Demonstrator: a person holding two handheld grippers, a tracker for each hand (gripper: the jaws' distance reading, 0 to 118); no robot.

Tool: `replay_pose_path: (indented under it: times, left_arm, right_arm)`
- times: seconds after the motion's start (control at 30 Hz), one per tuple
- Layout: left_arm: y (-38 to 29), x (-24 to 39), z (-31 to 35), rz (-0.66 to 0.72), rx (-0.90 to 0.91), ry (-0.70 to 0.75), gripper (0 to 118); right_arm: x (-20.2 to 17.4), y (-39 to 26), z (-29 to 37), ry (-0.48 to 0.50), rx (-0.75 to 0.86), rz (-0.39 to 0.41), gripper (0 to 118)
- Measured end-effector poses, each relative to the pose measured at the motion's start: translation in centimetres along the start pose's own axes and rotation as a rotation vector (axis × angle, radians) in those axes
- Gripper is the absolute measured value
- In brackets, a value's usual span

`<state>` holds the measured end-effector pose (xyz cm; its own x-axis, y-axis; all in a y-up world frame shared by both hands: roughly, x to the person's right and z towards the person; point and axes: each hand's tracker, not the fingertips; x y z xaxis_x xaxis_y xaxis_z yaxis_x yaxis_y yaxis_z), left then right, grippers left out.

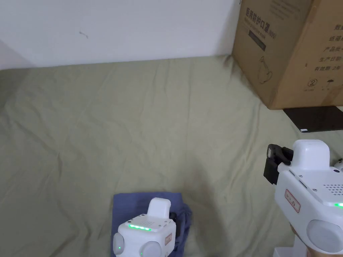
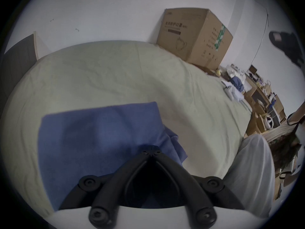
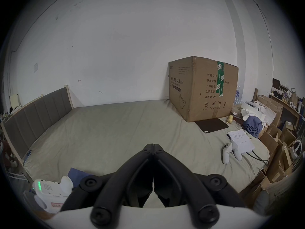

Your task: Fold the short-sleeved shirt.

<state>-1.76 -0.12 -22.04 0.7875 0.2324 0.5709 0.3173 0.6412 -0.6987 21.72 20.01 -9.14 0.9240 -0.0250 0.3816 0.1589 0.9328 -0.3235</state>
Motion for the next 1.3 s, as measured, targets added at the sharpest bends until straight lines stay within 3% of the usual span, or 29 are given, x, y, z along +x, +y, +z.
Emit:
replay_pose_path:
  times: [0.37,0.57,0.93,1.3]
  left_arm:
    - [-0.1,0.9,0.0,0.002,0.018,0.02,0]
    - [3.9,-0.5,8.1,-0.031,0.268,-0.001,0]
    - [10.5,-7.7,22.8,-0.05,0.635,0.214,0]
    - [9.3,-13.3,29.4,-0.022,0.799,0.409,0]
  right_arm:
    - [0.5,-0.6,-0.4,-0.005,-0.028,-0.008,0]
    - [-1.2,0.9,1.0,0.03,0.026,0.003,0]
    - [-5.7,3.8,3.3,0.107,0.173,0.023,0]
    - [-9.7,4.4,3.7,0.145,0.274,0.046,0]
